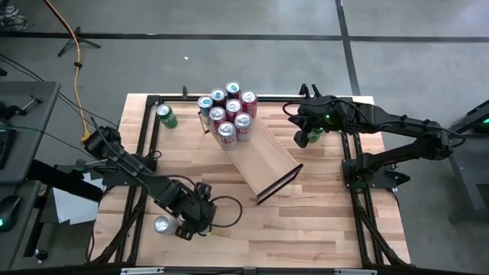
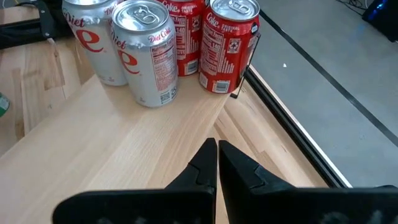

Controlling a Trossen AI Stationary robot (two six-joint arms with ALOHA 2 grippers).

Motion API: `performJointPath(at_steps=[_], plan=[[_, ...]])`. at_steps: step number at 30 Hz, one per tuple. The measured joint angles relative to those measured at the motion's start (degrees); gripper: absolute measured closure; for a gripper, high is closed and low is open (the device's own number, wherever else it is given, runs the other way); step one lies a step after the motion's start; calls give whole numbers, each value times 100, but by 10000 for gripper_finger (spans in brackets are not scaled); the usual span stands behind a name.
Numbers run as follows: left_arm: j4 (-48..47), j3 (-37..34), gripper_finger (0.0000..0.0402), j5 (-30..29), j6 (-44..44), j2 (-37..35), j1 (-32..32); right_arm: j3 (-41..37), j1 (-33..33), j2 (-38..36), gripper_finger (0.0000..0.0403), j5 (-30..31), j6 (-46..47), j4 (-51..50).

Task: Place canned beverage on shelf
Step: Put the silver soda can on the shelf aligned with the other silver soda cans

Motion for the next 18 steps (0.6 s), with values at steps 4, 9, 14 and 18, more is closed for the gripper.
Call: performJointPath(at_steps=[4,9,14,18], plan=[[1,0,73,-110,0,169,-78,0,0,1,402,0,-7,-46],[56,0,73,-119,-59,355,-139,0,0,1,402,0,-9,-128],[119,0,73,-128,-259,561,-148,0,0,1,402,0,-7,-270],[130,0,73,-156,-409,721,-146,0,0,1,402,0,-7,-344]])
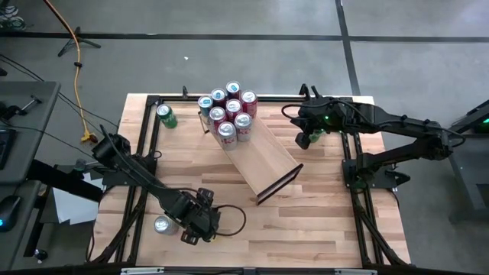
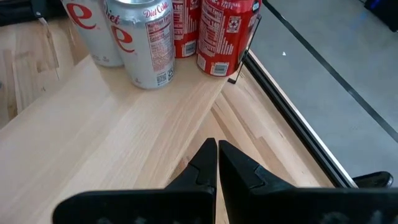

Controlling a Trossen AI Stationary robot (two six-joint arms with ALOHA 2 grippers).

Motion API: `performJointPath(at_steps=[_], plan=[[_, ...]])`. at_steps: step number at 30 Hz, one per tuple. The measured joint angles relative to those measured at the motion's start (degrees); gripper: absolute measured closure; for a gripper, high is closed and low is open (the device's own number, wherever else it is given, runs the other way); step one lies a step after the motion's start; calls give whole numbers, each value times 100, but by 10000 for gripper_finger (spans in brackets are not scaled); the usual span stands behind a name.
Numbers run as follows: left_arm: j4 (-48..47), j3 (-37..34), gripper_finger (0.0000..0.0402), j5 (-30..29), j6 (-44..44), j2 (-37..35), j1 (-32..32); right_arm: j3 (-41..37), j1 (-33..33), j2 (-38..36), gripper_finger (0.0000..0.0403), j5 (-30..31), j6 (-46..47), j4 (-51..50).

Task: Place canned beverage on shelf
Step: Put the silver soda can on the shelf aligned with the other silver soda cans

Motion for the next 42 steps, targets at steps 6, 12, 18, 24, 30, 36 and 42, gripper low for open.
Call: performJointPath(at_steps=[6,12,18,24,30,36,42], plan=[[3,0,73,0,-58,177,0,0,2,0,402,0,0,-45],[-7,0,104,4,-153,191,6,0,2,0,402,0,0,-118],[-41,0,193,52,-150,148,16,0,2,0,402,0,28,-134],[-85,-15,193,398,-50,-436,143,0,2,0,402,-269,111,-116],[146,-11,193,439,14,-1753,457,0,7,0,402,-704,127,176],[952,122,193,-588,467,-2654,1196,0,135,0,402,-911,127,901],[579,1332,193,-757,1643,-2049,2213,0,303,0,402,-909,171,1296]])
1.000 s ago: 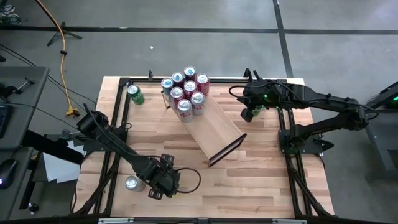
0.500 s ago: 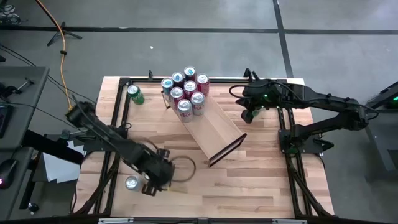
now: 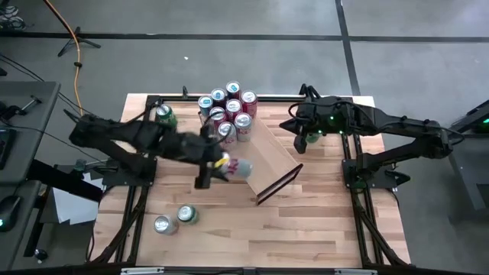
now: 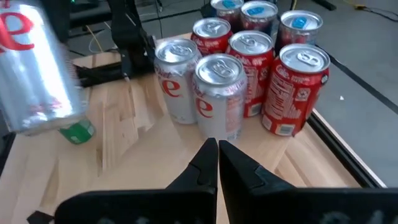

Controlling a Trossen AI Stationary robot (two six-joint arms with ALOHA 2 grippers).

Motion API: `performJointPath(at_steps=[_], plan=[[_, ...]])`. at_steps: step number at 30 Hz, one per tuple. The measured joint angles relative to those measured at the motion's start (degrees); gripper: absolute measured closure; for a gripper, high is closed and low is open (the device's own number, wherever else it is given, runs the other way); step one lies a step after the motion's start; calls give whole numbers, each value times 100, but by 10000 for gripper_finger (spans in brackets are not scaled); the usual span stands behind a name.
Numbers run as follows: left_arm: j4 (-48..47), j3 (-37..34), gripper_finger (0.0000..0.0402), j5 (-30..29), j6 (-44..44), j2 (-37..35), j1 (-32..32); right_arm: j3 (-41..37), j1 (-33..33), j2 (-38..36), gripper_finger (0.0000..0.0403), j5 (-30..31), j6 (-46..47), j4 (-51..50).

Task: Place canned beverage on shelf
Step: Put the silver soda can on the shelf aligned with the other silver soda cans

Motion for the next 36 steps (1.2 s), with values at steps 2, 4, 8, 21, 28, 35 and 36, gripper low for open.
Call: performJointPath(at_steps=[2,4,8,21,28,35,36], plan=[[-311,555,193,3,401,336,260,0,30,0,402,1,92,19],[-653,1092,193,12,727,699,503,0,60,0,402,2,187,9],[-1384,1881,193,71,1025,1423,920,0,156,0,402,7,258,8],[-2296,2343,176,514,1381,2546,1192,0,627,0,402,8,909,13],[-2275,2342,172,508,1432,2660,1244,0,783,0,402,50,1156,40],[-2227,2342,169,409,1651,2662,1251,0,851,39,402,50,1192,52],[-2223,2342,169,373,1620,2662,1251,-2,851,59,402,51,1236,43]])
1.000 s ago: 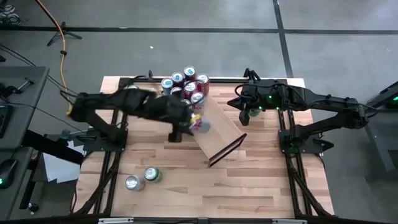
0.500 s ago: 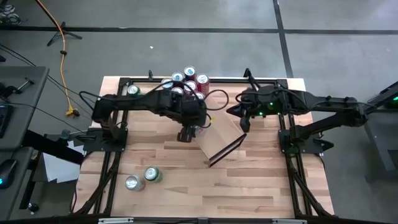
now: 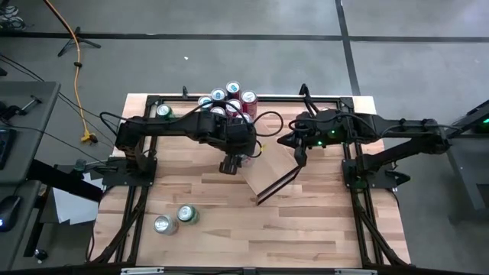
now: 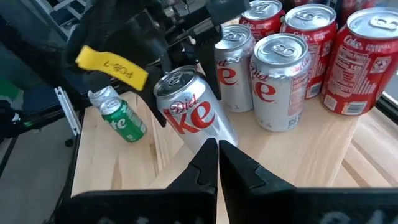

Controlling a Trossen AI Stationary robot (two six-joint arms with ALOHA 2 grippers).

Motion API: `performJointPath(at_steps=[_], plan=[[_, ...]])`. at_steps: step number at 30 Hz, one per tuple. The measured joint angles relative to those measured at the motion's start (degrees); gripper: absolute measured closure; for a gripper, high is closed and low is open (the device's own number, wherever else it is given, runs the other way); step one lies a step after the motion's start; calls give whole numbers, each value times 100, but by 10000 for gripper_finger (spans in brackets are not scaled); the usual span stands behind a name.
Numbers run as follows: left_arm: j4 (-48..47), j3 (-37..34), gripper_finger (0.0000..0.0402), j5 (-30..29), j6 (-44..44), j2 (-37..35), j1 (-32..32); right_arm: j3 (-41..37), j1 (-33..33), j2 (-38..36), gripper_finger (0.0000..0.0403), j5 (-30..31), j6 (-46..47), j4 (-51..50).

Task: Place canned beverage on shelf
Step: Put the silver soda can on the shelf aligned with the other silver soda cans

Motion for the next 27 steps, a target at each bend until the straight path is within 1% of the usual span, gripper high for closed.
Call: performJointPath(at_steps=[10,19,27], plan=[[-15,0,167,-34,45,0,28,1,-2,414,402,2,-98,13],[1,-2,165,28,53,0,44,0,-2,451,402,-30,-128,21],[112,-4,135,22,52,-7,81,0,-1,453,402,-47,-143,55]])
